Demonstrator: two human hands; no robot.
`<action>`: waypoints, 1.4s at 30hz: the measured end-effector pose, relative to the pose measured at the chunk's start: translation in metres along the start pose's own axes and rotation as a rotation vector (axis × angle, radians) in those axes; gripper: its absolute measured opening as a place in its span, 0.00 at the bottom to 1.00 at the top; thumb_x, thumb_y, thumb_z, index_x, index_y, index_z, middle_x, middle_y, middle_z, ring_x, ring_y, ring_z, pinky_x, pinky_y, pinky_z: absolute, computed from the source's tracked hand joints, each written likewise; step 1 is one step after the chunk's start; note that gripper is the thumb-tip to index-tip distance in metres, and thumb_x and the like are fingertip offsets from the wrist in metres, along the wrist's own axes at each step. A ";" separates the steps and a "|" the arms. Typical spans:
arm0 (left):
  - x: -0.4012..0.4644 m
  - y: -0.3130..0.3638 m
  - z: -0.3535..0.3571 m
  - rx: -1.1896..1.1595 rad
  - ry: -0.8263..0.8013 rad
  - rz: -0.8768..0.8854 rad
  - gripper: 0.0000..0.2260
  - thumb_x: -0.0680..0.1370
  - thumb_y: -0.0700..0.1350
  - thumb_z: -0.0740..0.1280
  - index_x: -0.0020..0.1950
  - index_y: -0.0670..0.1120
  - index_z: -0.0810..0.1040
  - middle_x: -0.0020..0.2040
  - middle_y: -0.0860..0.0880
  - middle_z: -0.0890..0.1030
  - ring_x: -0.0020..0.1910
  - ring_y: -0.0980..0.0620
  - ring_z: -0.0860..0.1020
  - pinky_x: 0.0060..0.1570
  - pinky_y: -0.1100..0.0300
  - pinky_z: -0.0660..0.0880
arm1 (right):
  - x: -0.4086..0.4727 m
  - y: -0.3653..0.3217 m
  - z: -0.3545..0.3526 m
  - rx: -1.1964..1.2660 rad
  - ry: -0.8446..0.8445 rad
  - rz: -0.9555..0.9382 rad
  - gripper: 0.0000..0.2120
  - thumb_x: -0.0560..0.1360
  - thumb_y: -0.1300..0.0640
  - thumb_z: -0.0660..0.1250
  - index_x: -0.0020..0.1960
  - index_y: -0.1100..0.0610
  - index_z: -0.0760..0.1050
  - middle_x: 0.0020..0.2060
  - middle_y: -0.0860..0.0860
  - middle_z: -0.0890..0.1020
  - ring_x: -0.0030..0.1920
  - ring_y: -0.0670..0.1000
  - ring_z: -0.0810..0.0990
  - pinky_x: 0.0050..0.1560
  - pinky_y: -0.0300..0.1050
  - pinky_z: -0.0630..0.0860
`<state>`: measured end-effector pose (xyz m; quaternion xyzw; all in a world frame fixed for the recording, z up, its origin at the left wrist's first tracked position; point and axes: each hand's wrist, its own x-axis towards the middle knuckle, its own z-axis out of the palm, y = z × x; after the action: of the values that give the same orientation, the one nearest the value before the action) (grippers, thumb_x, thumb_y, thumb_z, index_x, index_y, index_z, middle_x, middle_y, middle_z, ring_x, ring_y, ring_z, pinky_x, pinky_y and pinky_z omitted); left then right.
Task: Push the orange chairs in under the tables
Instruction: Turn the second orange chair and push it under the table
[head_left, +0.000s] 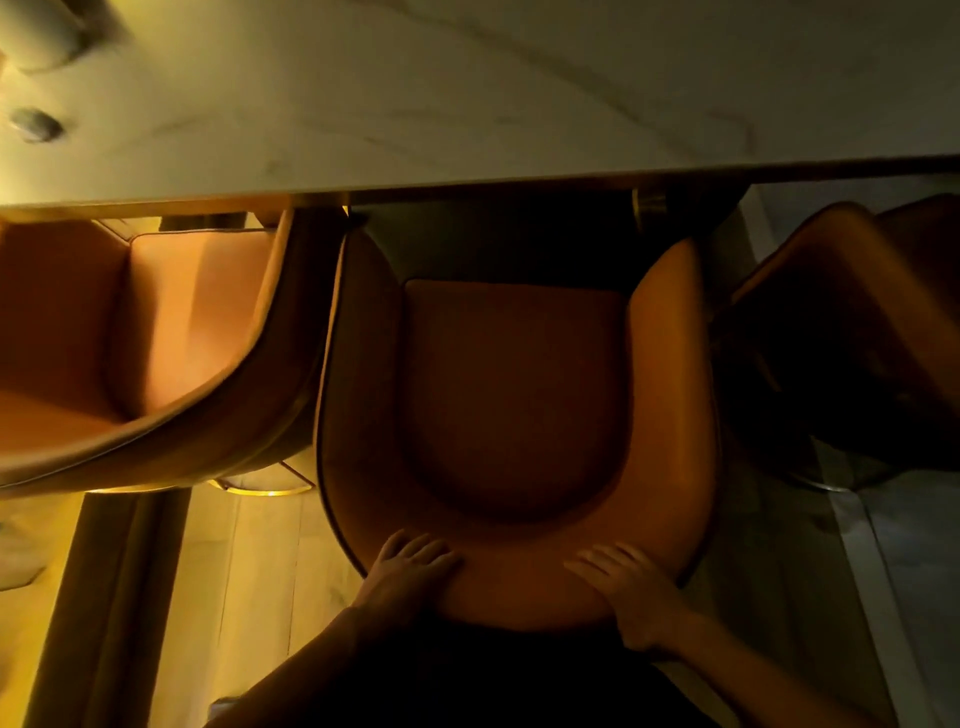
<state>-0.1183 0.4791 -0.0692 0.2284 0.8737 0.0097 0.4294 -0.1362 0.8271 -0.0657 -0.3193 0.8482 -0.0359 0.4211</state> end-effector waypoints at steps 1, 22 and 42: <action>-0.003 0.000 -0.002 0.006 0.015 0.016 0.23 0.69 0.59 0.54 0.62 0.62 0.75 0.56 0.61 0.80 0.55 0.56 0.80 0.53 0.51 0.77 | 0.001 -0.001 -0.001 -0.002 0.001 0.008 0.44 0.70 0.51 0.69 0.78 0.47 0.47 0.77 0.50 0.55 0.76 0.53 0.52 0.73 0.50 0.42; 0.035 -0.029 -0.055 -0.193 0.324 0.058 0.25 0.76 0.54 0.63 0.73 0.55 0.65 0.71 0.51 0.69 0.72 0.47 0.64 0.71 0.44 0.52 | 0.048 0.038 -0.092 -0.101 -0.091 0.073 0.49 0.68 0.50 0.76 0.77 0.43 0.47 0.77 0.47 0.54 0.76 0.52 0.51 0.74 0.52 0.43; 0.036 -0.013 -0.083 -0.184 0.182 -0.058 0.32 0.74 0.52 0.66 0.76 0.58 0.58 0.76 0.53 0.61 0.75 0.49 0.57 0.72 0.44 0.46 | 0.059 0.057 -0.101 -0.093 -0.142 -0.014 0.52 0.65 0.53 0.77 0.77 0.43 0.46 0.77 0.48 0.54 0.76 0.53 0.52 0.74 0.55 0.45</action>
<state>-0.2050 0.4965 -0.0466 0.1608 0.9108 0.0982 0.3674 -0.2656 0.8177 -0.0602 -0.3459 0.8147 0.0234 0.4649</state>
